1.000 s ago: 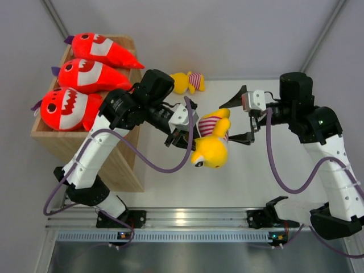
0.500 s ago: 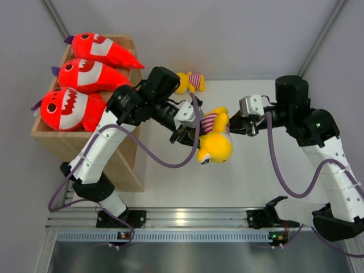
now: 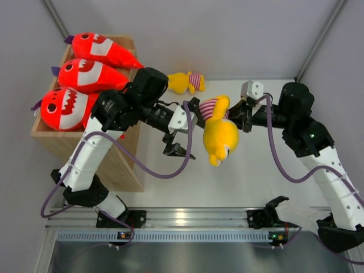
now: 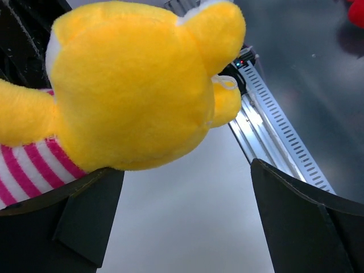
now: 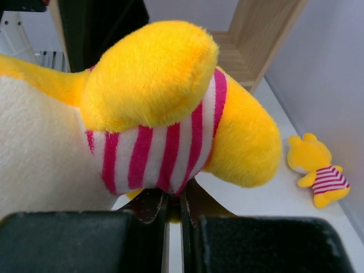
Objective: Place and organize the stuffed toys onto the shelf
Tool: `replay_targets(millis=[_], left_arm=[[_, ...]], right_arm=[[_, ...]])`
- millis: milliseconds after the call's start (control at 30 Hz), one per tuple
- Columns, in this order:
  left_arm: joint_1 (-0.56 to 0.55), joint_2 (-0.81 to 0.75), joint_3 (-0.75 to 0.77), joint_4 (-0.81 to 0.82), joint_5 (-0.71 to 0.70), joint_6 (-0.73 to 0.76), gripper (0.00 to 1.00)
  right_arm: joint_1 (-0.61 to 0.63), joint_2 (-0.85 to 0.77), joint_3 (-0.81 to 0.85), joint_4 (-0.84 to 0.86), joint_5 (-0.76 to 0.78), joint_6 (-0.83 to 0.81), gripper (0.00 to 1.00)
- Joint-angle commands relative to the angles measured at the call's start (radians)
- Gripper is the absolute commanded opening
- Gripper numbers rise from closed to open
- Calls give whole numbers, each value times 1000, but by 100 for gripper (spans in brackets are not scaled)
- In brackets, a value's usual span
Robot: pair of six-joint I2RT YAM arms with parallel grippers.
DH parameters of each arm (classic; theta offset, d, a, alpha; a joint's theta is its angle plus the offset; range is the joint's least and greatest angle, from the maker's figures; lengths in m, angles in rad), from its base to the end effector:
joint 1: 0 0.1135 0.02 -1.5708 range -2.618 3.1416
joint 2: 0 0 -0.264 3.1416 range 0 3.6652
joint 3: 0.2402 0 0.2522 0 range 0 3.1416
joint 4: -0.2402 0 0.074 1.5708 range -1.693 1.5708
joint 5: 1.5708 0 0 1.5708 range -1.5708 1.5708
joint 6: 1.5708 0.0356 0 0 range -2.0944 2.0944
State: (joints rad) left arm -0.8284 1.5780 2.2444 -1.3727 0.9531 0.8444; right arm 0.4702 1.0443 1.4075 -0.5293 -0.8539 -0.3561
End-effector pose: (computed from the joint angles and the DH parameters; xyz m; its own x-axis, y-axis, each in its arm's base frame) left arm 0.1472 -0.2034 0.5147 0.3411 0.2687 -0.9008 0.8899 -0.4010 0.2173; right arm 0.1582 0.1105 0.4688 0.1967 -0.1570 -0.9678 -0.9516 0.2072 -0.2270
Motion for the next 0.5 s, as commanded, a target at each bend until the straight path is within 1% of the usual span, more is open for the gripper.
replay_targets(millis=[0,100,133,167,233,267,300,333,367,433,467], left_arm=[[-2,-47,35,21,-95,44,99],[-2,-65,47,27,-183,48,98],[-2,-73,49,47,-248,35,99],[-2,-78,61,58,-281,25,99],[-2,-84,86,72,-359,13,99],[-2,-88,101,80,-373,9,99],[-2,-90,119,81,-378,4,98],[-2,-92,119,83,-376,1,99],[-2,-95,118,86,-369,-2,99],[-2,-95,83,98,-384,-11,99],[-2,-95,67,115,-425,-11,99]], right_arm=[[-7,37,4,91,91,150,0],[-31,77,18,106,130,282,0],[-41,95,21,107,139,310,0],[-56,105,24,98,156,337,0],[-70,132,27,77,246,413,0],[-79,140,24,57,294,437,0],[-82,163,16,52,391,483,0],[-85,174,10,52,430,503,0],[-85,183,2,61,456,526,0],[-85,194,-53,153,470,623,0],[-85,194,-97,196,477,708,0]])
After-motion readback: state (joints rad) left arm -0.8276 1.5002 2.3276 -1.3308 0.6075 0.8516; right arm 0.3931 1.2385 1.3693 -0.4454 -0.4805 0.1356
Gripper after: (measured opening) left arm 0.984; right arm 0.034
